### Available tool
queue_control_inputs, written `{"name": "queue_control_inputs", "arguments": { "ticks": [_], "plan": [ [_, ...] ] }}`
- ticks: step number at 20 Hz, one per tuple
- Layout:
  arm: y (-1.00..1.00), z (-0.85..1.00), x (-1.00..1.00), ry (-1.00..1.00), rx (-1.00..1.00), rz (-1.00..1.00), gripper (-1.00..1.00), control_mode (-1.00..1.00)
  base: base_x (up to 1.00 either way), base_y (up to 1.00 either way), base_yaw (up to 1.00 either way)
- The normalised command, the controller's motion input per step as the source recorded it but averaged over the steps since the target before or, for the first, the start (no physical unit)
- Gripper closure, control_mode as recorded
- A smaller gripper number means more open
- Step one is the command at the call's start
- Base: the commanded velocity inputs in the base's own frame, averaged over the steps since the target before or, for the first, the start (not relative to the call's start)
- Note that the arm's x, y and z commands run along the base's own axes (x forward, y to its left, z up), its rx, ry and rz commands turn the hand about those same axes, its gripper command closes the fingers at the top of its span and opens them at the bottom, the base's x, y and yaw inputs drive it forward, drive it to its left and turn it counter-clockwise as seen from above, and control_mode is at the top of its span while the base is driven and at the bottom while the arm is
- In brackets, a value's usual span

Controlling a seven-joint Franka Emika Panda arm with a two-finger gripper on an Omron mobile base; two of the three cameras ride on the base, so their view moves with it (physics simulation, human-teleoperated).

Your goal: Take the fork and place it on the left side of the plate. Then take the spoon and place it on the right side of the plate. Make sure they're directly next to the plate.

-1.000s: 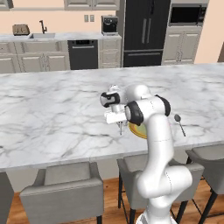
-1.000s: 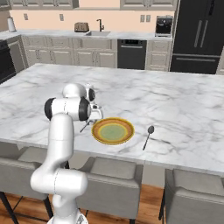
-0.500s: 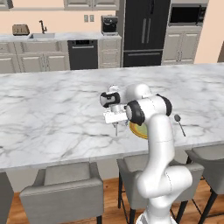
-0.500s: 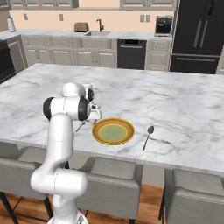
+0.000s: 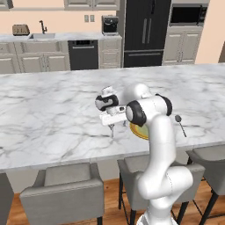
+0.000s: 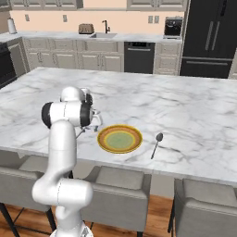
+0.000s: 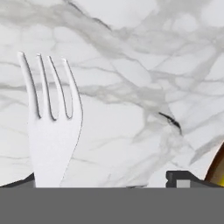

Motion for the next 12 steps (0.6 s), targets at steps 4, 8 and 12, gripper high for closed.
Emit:
{"name": "queue_control_inputs", "arguments": {
  "ticks": [4,8,12],
  "plan": [
    [-0.03,0.00,-0.41,-0.19,-0.01,0.00,-1.00,-1.00,0.00,0.00,0.00],
    [-0.06,0.01,-0.39,-0.28,0.01,0.00,-1.00,-1.00,0.00,0.00,0.00],
    [-0.11,0.00,-0.35,-0.32,0.05,0.00,-1.00,-1.00,0.00,0.00,0.00]
  ]
}}
